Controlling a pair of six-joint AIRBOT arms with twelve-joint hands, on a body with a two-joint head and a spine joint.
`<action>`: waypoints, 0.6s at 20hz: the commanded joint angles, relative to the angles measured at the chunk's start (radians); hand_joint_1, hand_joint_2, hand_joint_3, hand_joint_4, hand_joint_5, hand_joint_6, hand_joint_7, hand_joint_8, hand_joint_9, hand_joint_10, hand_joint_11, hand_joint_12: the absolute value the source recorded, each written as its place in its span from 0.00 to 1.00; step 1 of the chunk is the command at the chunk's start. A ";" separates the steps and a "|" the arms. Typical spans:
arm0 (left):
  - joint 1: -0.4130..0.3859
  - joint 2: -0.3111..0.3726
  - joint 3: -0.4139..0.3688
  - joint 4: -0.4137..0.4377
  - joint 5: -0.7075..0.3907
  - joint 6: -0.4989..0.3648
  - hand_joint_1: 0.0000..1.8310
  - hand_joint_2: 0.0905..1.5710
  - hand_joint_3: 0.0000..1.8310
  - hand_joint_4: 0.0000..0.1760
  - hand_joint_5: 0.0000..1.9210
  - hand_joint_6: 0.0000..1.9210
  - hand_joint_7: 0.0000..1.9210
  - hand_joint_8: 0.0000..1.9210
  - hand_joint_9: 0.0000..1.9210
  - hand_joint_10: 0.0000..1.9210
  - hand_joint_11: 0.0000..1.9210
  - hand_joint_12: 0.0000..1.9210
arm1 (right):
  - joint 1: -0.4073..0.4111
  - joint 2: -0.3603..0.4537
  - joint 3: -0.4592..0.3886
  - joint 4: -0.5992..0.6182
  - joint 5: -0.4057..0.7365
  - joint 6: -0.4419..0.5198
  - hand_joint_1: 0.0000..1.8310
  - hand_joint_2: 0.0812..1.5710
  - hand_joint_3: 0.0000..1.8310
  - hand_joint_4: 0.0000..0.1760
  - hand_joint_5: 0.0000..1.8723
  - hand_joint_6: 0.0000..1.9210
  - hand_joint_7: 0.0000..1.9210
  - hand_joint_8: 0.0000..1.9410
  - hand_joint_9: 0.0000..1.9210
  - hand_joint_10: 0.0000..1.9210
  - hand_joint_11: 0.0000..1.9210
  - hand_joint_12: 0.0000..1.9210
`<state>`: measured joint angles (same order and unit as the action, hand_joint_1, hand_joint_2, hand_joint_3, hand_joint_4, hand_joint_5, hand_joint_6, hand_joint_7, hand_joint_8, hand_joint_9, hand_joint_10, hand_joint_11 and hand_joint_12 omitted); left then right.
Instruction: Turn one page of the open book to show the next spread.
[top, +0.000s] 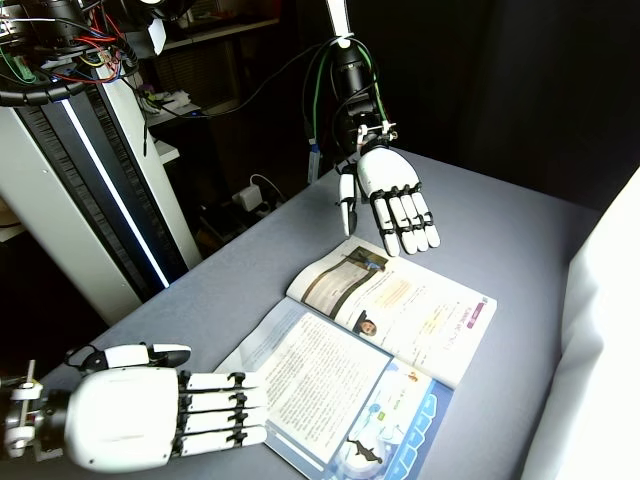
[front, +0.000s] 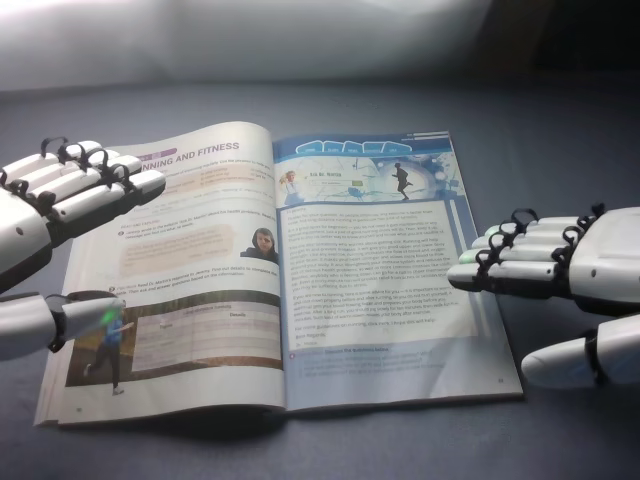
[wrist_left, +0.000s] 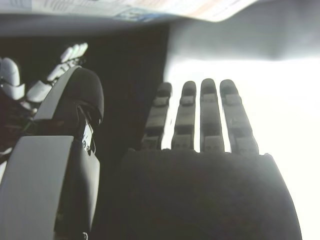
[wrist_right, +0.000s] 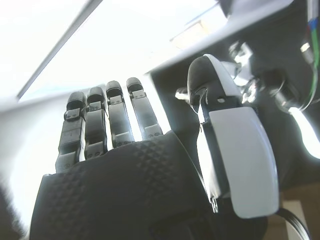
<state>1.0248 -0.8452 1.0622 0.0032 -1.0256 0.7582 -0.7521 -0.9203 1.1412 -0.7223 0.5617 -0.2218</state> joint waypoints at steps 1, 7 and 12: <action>0.001 0.011 -0.002 -0.025 -0.124 -0.003 0.24 0.86 0.00 0.24 0.01 0.00 0.00 0.00 0.00 0.00 0.00 0.00 | 0.022 -0.004 0.007 -0.004 0.040 0.020 0.00 0.80 0.00 0.00 0.01 0.00 0.00 0.00 0.00 0.00 0.00 0.00; 0.060 0.034 -0.021 -0.080 -0.169 0.010 0.21 0.86 0.00 0.34 0.00 0.00 0.00 0.00 0.00 0.00 0.00 0.00 | 0.083 -0.056 0.040 -0.261 -0.029 0.187 0.00 0.78 0.00 0.00 0.00 0.00 0.00 0.00 0.00 0.00 0.00 0.00; 0.103 0.038 -0.032 -0.118 -0.223 0.013 0.22 0.85 0.00 0.31 0.00 0.00 0.00 0.00 0.00 0.00 0.00 0.00 | 0.084 -0.092 0.064 -0.323 -0.041 0.246 0.00 0.78 0.00 0.00 0.00 0.00 0.00 0.00 0.00 0.00 0.00 0.00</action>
<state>1.1290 -0.8165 1.0313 -0.0944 -1.1194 0.7708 -0.6762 -1.0126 1.2034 -1.0599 0.4858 0.0158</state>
